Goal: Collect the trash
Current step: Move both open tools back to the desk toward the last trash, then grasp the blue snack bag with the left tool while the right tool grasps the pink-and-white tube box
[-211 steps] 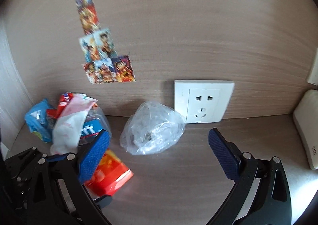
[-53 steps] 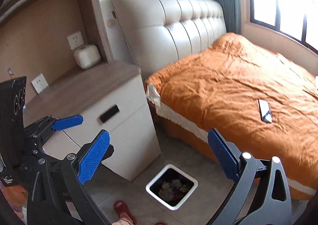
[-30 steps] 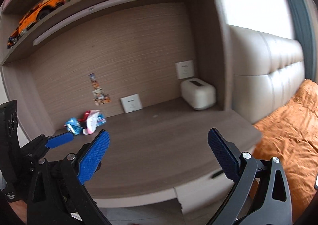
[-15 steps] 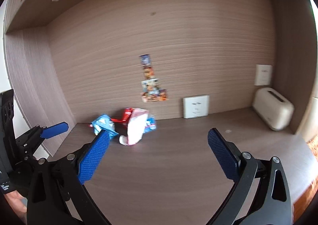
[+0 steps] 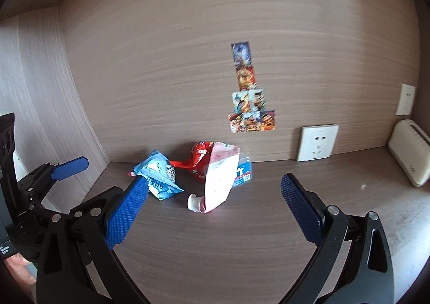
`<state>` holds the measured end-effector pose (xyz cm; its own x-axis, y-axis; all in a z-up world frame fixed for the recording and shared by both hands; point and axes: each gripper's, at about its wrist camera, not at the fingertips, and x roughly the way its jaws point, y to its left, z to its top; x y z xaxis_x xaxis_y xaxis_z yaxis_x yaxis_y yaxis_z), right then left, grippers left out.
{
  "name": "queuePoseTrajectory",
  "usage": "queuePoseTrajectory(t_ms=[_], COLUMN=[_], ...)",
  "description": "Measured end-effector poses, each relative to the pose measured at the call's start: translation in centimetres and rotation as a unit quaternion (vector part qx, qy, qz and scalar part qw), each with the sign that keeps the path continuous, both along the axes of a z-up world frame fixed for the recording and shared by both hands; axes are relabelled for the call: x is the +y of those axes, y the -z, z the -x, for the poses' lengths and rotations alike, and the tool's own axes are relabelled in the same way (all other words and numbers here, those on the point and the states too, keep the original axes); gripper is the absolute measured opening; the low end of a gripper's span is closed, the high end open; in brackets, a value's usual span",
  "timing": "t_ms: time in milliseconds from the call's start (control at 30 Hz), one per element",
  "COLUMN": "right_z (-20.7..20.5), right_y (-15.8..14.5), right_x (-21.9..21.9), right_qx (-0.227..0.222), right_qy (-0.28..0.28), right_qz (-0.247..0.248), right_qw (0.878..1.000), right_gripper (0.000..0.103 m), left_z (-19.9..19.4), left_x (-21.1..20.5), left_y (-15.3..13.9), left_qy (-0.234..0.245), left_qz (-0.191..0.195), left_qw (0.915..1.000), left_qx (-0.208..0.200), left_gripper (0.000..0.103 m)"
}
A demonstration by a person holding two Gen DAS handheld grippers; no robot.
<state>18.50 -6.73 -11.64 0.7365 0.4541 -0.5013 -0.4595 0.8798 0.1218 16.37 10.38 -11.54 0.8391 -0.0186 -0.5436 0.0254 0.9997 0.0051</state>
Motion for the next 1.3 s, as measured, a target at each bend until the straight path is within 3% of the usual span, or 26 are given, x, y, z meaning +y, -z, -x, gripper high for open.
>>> queuePoseTrajectory(t_ms=[267, 600, 667, 700, 733, 767, 800, 833, 867, 933, 1100, 1300], right_z=[-5.0, -9.6, -10.1, -10.4, -10.6, -10.8, -10.9, -11.0, -11.0, -10.5, -9.1, -7.3], right_y=[4.6, 9.7, 10.2, 10.5, 10.7, 11.0, 11.2, 11.4, 11.5, 11.1, 8.8, 5.1], right_x=[2.6, 5.2, 5.3, 5.5, 5.6, 5.7, 5.8, 5.8, 5.7, 5.7, 4.9, 3.3], right_qx=[0.045, 0.107, 0.117, 0.121, 0.128, 0.137, 0.143, 0.147, 0.153, 0.148, 0.125, 0.093], right_qy=[-0.006, 0.012, 0.009, 0.011, 0.01, 0.005, 0.006, 0.006, -0.001, 0.002, -0.005, -0.008], right_qz=[0.003, 0.036, 0.029, 0.028, 0.027, 0.026, 0.028, 0.027, 0.016, 0.016, 0.007, -0.013], right_qw=[0.999, 0.994, 0.993, 0.992, 0.991, 0.99, 0.989, 0.989, 0.988, 0.989, 0.992, 0.996], right_gripper=[0.098, 0.098, 0.098, 0.098, 0.088, 0.074, 0.066, 0.048, 0.043, 0.039, 0.038, 0.027], left_z=[-4.6, -9.6, -10.3, -10.8, -11.2, -11.5, -11.7, -11.9, -11.9, -11.6, -9.8, -6.6], left_x=[2.7, 5.7, 5.9, 6.0, 6.0, 6.1, 6.0, 5.8, 5.6, 5.3, 4.6, 3.5], left_y=[3.8, 7.7, 8.1, 8.4, 8.8, 9.0, 9.1, 9.1, 9.1, 8.9, 7.3, 4.1], left_qy=[-0.014, 0.007, 0.008, 0.011, 0.011, 0.013, 0.011, 0.011, 0.011, 0.012, 0.011, 0.013], left_qz=[-0.03, -0.004, 0.005, 0.014, 0.019, 0.026, 0.024, 0.019, 0.012, 0.013, 0.007, 0.018], left_qw=[0.9991, 0.9982, 0.9976, 0.9971, 0.9964, 0.9958, 0.996, 0.996, 0.996, 0.996, 0.9966, 0.9977], left_qx=[0.025, 0.059, 0.068, 0.074, 0.082, 0.086, 0.085, 0.086, 0.088, 0.088, 0.081, 0.064], left_gripper=[0.099, 0.098, 0.095, 0.082, 0.066, 0.064, 0.059, 0.052, 0.049, 0.043, 0.042, 0.042])
